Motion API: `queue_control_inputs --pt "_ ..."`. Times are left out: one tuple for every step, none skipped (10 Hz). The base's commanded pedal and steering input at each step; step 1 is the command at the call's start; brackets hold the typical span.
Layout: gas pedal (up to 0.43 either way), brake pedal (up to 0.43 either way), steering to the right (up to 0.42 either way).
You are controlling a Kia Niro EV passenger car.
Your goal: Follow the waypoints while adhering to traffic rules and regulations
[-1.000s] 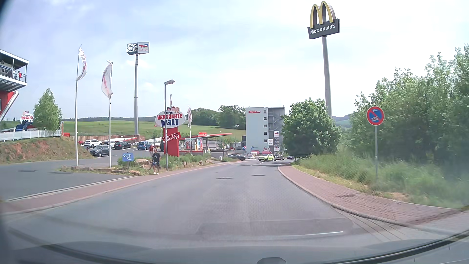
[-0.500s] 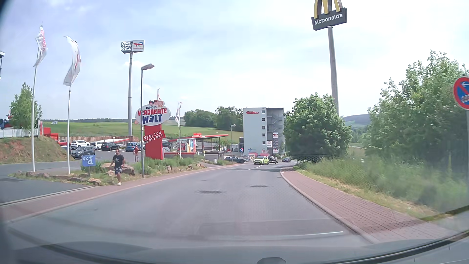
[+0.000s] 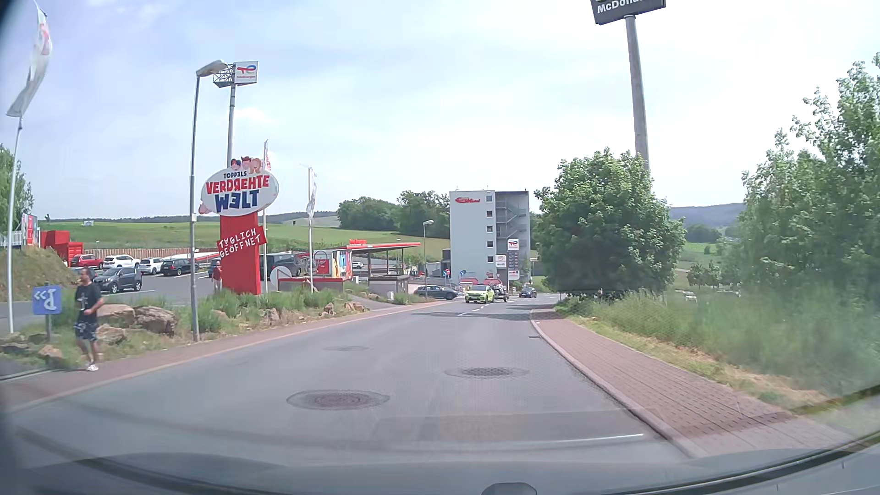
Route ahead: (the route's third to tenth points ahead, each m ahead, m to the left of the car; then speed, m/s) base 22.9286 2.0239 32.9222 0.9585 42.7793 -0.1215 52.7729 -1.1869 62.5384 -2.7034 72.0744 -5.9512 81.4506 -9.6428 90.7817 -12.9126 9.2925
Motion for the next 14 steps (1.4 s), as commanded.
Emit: queue_control_inputs --pt "0.028 0.000 0.005" --pt "0.028 0.000 0.005" --pt "0.028 0.000 0.005" --pt "0.028 0.000 0.005" --pt "0.028 0.000 0.005" --pt "0.020 0.000 0.006" --pt "0.020 0.000 0.013" --pt "0.020 0.000 0.018" --pt "0.020 0.000 0.021" --pt "0.008 0.000 0.022" --pt "0.008 0.000 0.021" --pt "0.008 0.000 0.022" --pt "0.000 0.000 0.023" --pt "0.000 0.000 0.023"
